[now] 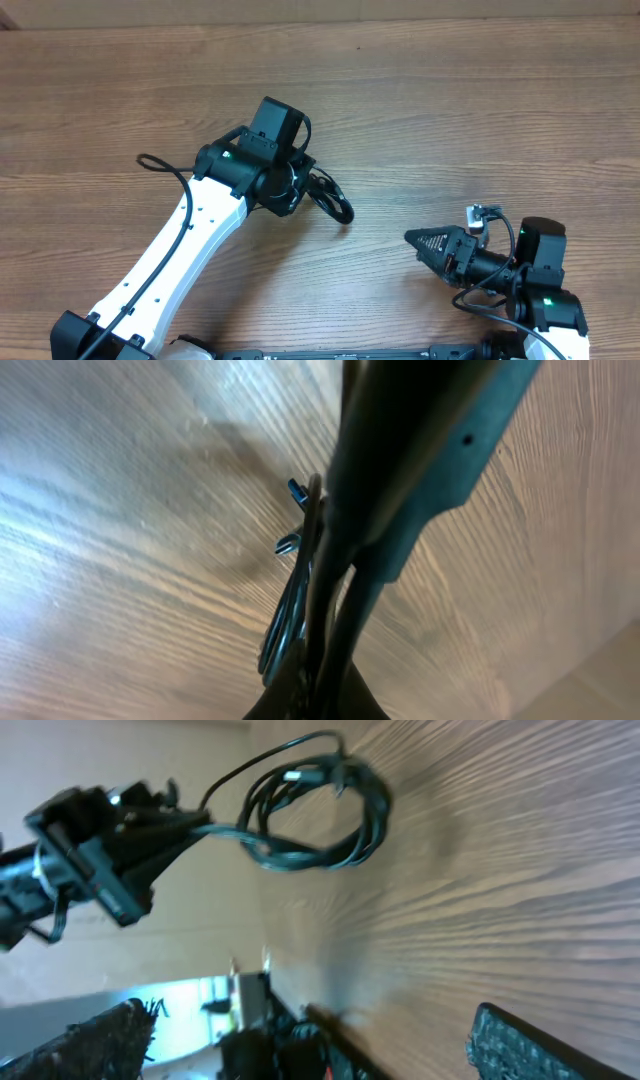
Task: Untangle cables
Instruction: 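Move the right gripper to the cable held by the left gripper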
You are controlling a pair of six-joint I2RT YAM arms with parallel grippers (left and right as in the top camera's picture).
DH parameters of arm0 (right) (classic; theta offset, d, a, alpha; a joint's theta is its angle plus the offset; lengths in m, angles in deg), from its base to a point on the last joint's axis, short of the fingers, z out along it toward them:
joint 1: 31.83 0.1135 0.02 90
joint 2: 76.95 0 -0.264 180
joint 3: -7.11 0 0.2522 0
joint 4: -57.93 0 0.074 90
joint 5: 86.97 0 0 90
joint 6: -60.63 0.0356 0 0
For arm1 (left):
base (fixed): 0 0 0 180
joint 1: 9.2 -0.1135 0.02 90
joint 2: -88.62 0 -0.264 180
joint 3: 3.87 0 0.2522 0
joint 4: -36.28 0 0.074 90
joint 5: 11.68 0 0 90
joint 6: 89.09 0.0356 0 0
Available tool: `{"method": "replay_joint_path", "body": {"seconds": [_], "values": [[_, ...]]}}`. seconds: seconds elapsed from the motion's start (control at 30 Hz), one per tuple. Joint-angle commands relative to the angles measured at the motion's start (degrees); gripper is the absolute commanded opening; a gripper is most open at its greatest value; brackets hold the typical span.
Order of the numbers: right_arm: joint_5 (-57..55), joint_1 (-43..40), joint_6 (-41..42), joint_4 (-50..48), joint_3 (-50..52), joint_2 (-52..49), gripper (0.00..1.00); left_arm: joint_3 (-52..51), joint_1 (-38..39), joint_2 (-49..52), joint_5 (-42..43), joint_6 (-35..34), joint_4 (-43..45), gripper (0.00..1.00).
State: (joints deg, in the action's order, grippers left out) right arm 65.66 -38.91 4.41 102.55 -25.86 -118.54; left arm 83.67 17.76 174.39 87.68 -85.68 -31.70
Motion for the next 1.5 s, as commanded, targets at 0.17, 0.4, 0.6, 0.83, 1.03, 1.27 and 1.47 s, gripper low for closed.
{"method": "replay_joint_path", "body": {"seconds": [0.17,0.4,0.6,0.83,1.03,1.27,1.47], "values": [[2.47,0.33,15.87,-1.81,-1.36,-0.07,1.0,0.63,-0.04,-0.48,5.79,-16.61,0.09,0.04],[-6.05,2.82,32.06,-2.16,-1.36,-0.07,0.95,0.63,-0.04,-0.48,7.87,-18.93,0.35,0.04],[-16.09,13.05,43.78,-9.46,-1.36,-0.57,0.93,0.63,-0.04,-0.48,10.1,-18.86,0.52,0.04],[-32.04,25.14,61.44,-14.67,-1.36,-5.09,0.9,0.63,-0.04,-0.48,14.75,-18.88,0.68,0.04],[-37.18,28.33,64.0,-25.57,-1.36,-13.07,0.82,0.63,-0.04,-0.48,19.34,-18.56,0.0,0.04],[-35.8,28.33,63.95,-36.09,-1.36,-22.32,0.43,0.63,-0.07,-0.48,20.02,-17.05,-2.86,0.04],[-35.54,28.33,60.52,-36.22,-1.38,-24.0,0.04,0.61,-0.07,-0.48,12.28,-10.38,-2.47,0.04]]}}
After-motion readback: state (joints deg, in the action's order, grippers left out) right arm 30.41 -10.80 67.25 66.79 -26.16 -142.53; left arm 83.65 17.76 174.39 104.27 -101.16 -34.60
